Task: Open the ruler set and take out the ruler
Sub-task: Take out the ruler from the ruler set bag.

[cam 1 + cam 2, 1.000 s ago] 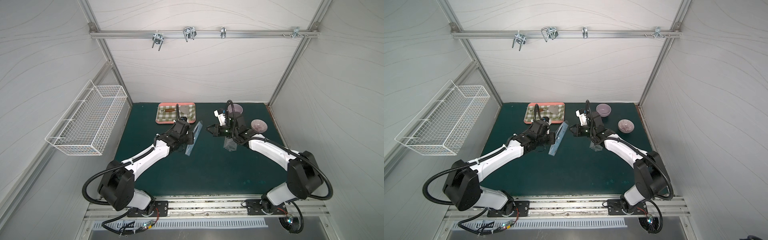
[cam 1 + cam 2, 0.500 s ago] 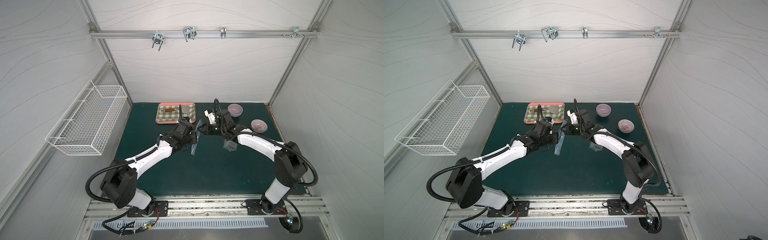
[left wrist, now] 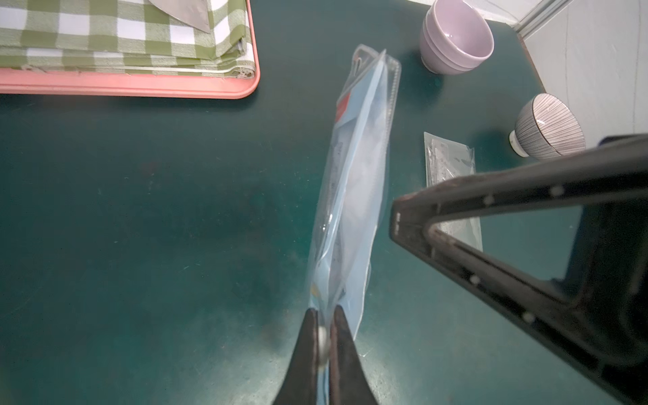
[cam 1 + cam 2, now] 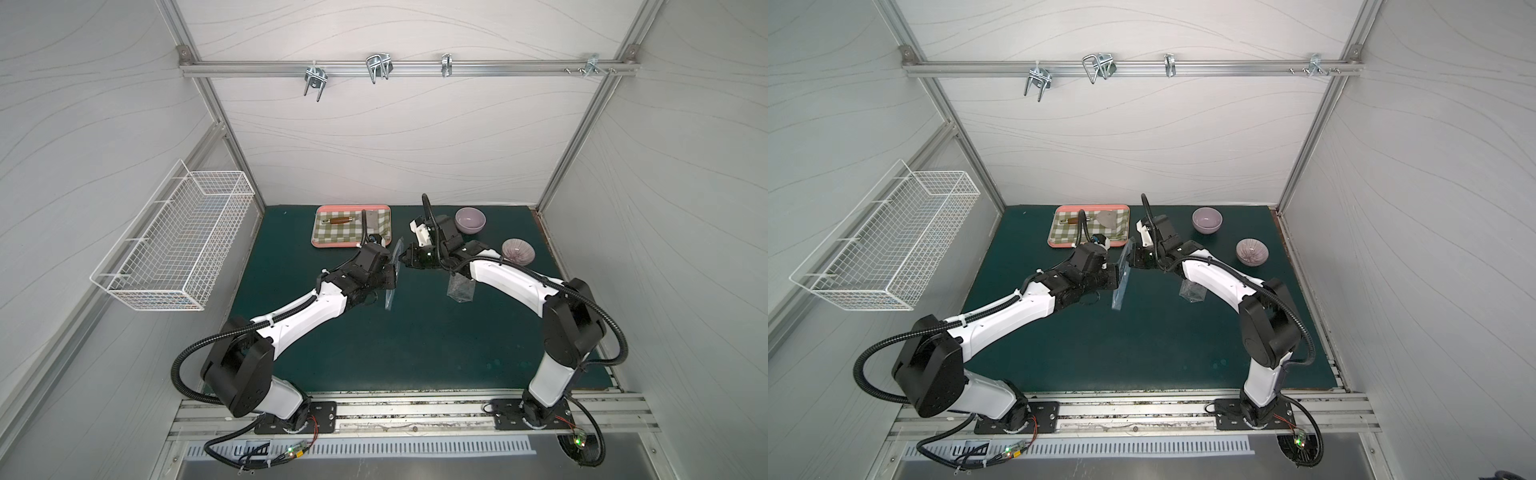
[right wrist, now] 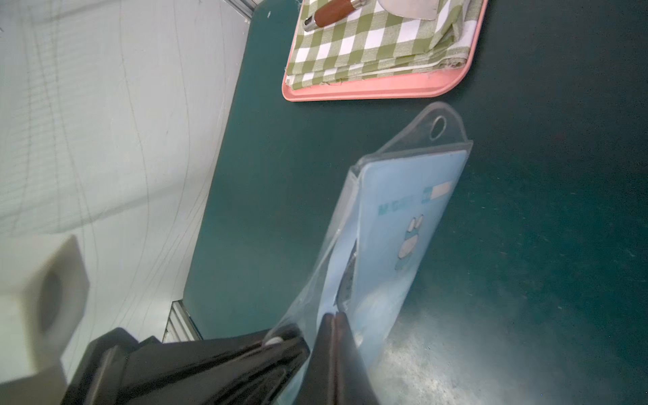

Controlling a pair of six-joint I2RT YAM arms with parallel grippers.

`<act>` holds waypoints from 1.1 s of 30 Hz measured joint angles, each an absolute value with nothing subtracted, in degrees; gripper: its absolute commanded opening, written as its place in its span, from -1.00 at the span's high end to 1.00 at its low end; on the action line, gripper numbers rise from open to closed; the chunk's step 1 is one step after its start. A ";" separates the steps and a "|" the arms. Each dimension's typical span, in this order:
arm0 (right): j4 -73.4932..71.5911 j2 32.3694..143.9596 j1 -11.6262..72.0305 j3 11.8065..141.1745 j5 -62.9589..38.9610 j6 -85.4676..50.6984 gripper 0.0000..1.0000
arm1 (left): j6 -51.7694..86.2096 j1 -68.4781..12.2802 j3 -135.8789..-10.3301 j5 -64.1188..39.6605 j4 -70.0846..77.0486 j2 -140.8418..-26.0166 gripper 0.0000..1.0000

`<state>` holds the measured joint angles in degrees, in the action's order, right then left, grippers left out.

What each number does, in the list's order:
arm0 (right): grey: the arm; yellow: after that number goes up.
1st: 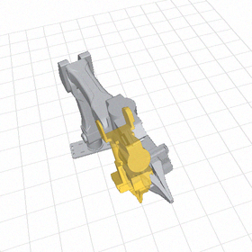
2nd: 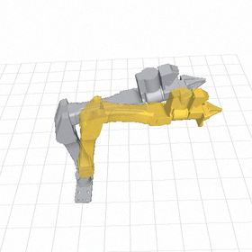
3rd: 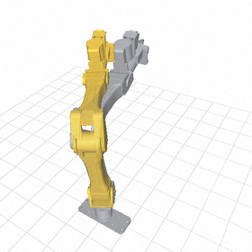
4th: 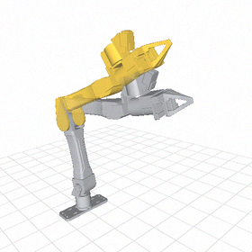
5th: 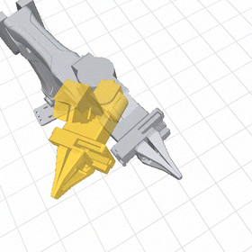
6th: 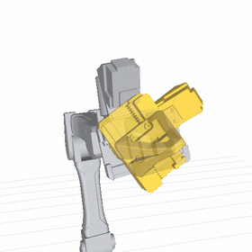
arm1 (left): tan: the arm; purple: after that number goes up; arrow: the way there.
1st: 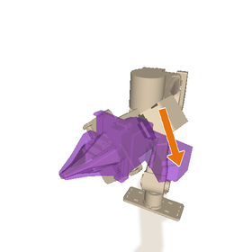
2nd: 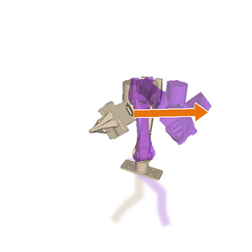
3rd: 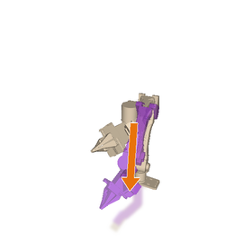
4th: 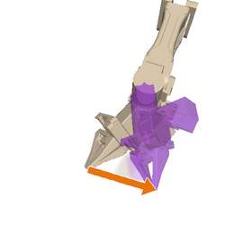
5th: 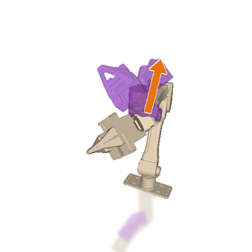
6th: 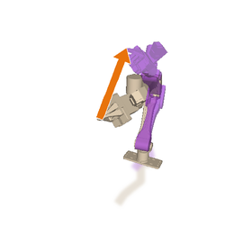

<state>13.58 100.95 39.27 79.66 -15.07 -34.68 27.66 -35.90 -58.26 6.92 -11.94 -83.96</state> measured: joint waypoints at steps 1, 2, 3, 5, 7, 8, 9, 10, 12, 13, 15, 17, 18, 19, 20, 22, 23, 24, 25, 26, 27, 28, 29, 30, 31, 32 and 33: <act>14.48 100.97 39.33 80.05 -14.50 -34.46 1.00 | 27.66 -35.90 -58.26 7.01 -11.90 -83.92 1.00; 15.14 100.99 39.38 80.36 -14.06 -34.17 1.00 | 27.66 -35.90 -58.26 7.11 -11.84 -83.83 1.00; 15.66 100.99 39.40 80.58 -13.78 -33.98 1.00 | 27.66 -35.90 -58.26 7.14 -11.73 -83.72 1.00; 16.03 100.99 39.40 80.64 -13.54 -33.58 1.00 | 27.66 -35.90 -58.26 7.20 -11.57 -83.59 1.00; 16.05 100.99 39.42 80.64 -13.67 -33.39 1.00 | 27.66 -35.92 -58.26 7.31 -11.51 -83.59 1.00; 16.05 100.99 39.42 80.64 -13.78 -33.34 1.00 | 27.66 -35.92 -58.26 7.31 -11.51 -83.59 1.00; 16.05 100.99 39.51 80.68 -13.91 -33.21 1.00 | 27.66 -35.94 -58.26 7.31 -11.46 -83.59 1.00; 16.08 101.01 39.66 80.75 -13.96 -33.17 1.00 | 27.68 -35.94 -58.26 7.29 -11.27 -83.59 1.00; 16.14 101.12 40.07 80.97 -14.00 -33.17 1.00 | 27.75 -35.94 -58.26 7.09 -10.63 -83.59 1.00; 16.16 101.19 40.32 81.14 -14.06 -33.17 1.00 | 27.88 -35.94 -58.26 6.87 -10.09 -83.57 1.00; 16.14 101.32 40.73 81.49 -14.24 -33.19 1.00 | 28.08 -35.97 -58.26 6.50 -9.10 -83.57 1.00; 16.12 101.45 40.97 81.71 -14.57 -33.21 1.00 | 28.29 -35.97 -58.22 5.93 -8.14 -83.57 1.00; 16.12 101.54 41.06 81.84 -14.72 -33.21 1.00 | 28.34 -35.97 -58.17 5.58 -7.66 -83.50 1.00; 16.12 101.62 41.12 82.00 -14.96 -33.21 1.00 | 28.34 -35.97 -58.13 5.32 -7.35 -83.46 1.00; 16.14 101.71 41.19 82.19 -14.98 -33.23 1.00 | 28.34 -35.97 -58.06 5.21 -7.09 -83.40 1.00; 16.27 101.84 41.21 82.59 -15.00 -33.21 1.00 | 28.34 -35.97 -57.82 4.89 -6.52 -83.20 1.00; 16.45 101.93 41.23 82.87 -14.90 -33.21 1.00 | 28.34 -35.97 -57.63 4.78 -6.11 -83.07 1.00; 16.73 102.06 41.23 83.26 -14.83 -33.19 1.00 | 28.34 -35.97 -57.19 4.40 -5.48 -82.87 1.00; 17.02 102.19 41.25 83.68 -14.50 -33.19 1.00 | 28.34 -35.97 -56.77 4.16 -5.06 -82.63 1.00; 17.45 102.37 41.30 84.12 -14.15 -33.17 1.00 | 28.34 -35.97 -56.47 4.03 -4.69 -82.43 1.00; 17.96 102.59 41.30 84.53 -13.76 -33.17 1.00 | 28.36 -35.97 -56.18 3.81 -4.47 -82.26 1.00; 18.52 102.76 41.30 84.97 -13.23 -33.15 1.00 | 28.36 -35.97 -56.01 3.77 -4.43 -82.04 1.00; 18.98 102.94 41.30 85.21 -12.60 -33.15 1.00 | 28.34 -35.97 -55.90 3.75 -4.29 -81.87 1.00; 19.46 103.07 41.30 85.43 -12.03 -33.12 1.00 | 28.36 -35.97 -55.66 3.73 -3.97 -81.65 1.00; 19.97 103.18 41.28 85.52 -11.25 -33.12 1.00 | 28.34 -35.97 -55.46 3.73 -3.77 -81.38 1.00; 20.45 103.26 41.30 85.56 -10.81 -33.12 1.00 | 28.34 -35.97 -55.31 3.75 -3.53 -81.12 1.00; 20.93 103.35 41.28 85.56 -10.17 -33.10 1.00 | 28.34 -35.97 -55.16 3.73 -3.38 -80.86 1.00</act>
